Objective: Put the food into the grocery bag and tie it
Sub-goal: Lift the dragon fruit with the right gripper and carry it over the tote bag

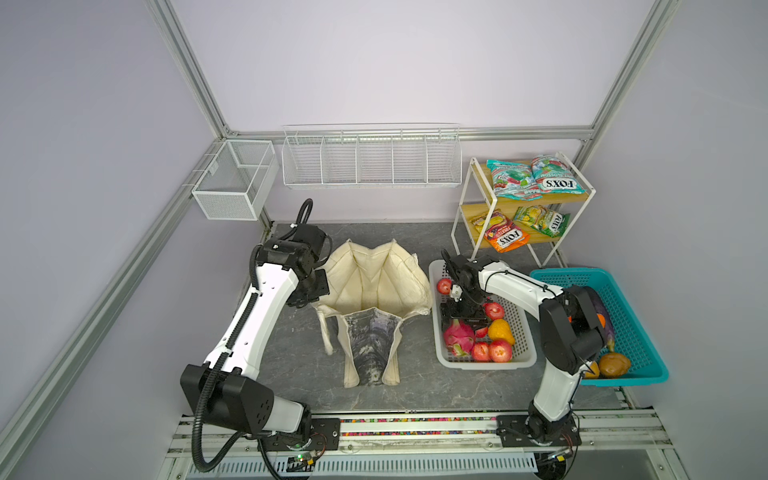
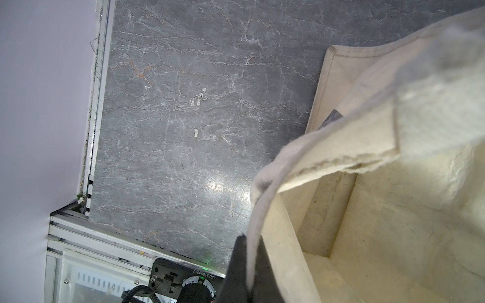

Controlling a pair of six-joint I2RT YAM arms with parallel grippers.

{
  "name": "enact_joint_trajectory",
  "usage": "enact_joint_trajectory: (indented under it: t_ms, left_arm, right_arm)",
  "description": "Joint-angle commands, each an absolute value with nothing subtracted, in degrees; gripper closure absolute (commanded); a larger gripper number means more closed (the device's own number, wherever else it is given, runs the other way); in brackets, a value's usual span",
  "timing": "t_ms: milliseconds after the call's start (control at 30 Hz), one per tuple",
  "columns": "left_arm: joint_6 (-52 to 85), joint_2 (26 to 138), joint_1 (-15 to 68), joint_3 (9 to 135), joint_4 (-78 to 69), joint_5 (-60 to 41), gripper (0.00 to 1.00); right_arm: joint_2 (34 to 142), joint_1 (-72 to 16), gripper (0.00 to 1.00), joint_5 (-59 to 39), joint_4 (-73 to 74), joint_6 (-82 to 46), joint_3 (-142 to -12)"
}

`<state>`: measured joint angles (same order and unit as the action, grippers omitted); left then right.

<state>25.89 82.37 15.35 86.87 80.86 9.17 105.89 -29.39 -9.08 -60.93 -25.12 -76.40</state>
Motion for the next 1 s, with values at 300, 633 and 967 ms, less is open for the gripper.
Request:
enact_joint_trajectory:
  t_ms: [300,633,967]
  left_arm:
    - [26.32,81.46,15.03,86.84,81.55,9.06,1.00]
    - [26.28,81.12,15.03,87.06,81.66,7.70,1.00]
    - [26.37,80.14,15.03,86.94,80.73,4.91,1.00]
  right_arm:
    - [101.42,-29.40,0.32,-5.84,-69.29,-24.26,-86.28]
    - [99.03,-28.99,0.33,-4.36,-75.64,-20.63,-114.43]
    - [94.55,-37.43,0.40,-15.67,-43.21,-10.64,-111.70]
